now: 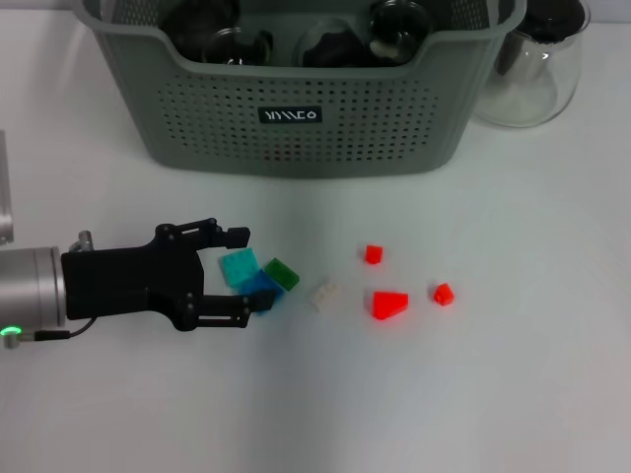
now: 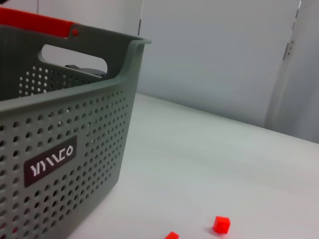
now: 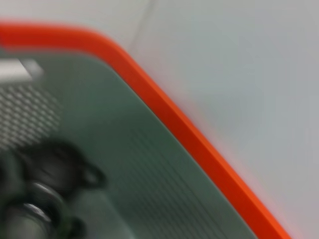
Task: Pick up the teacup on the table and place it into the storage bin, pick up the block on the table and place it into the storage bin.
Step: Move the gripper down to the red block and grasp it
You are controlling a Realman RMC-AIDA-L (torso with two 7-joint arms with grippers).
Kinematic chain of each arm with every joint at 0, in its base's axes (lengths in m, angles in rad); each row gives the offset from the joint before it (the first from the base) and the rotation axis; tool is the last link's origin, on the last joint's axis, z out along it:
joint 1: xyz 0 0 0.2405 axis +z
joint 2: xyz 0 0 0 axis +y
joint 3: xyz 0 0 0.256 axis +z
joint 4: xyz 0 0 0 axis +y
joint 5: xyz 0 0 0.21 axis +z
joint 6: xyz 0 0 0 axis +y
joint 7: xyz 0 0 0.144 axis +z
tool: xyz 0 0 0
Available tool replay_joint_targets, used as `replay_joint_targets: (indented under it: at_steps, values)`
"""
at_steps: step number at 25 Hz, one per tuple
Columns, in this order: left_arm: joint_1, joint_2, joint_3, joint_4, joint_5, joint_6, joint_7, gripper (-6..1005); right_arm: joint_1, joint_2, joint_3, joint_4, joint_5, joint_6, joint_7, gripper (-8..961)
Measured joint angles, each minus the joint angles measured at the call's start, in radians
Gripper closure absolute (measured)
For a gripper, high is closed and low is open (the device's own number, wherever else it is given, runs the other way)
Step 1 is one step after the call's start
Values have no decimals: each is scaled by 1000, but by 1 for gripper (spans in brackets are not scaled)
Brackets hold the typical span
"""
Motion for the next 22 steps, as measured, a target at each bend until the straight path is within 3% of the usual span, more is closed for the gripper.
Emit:
replay_joint_targets:
  at_steps: [6,13,18,22]
  values:
    - [5,0,-3,0,0,6,0,141,-114,-11,8,-294,314,-246,-96,313]
    - [7,0,-3,-1,8,7,0,141,-255,-56,23,-472,593,-600,-189,316]
    - [7,0,-3,-1,9,7,0,141,-303,-75,43,-469,633,-840,-245,315]
    - [4,0,-3,-1,9,6,0,141,-311,-58,4,-433,522,-949,-267,315]
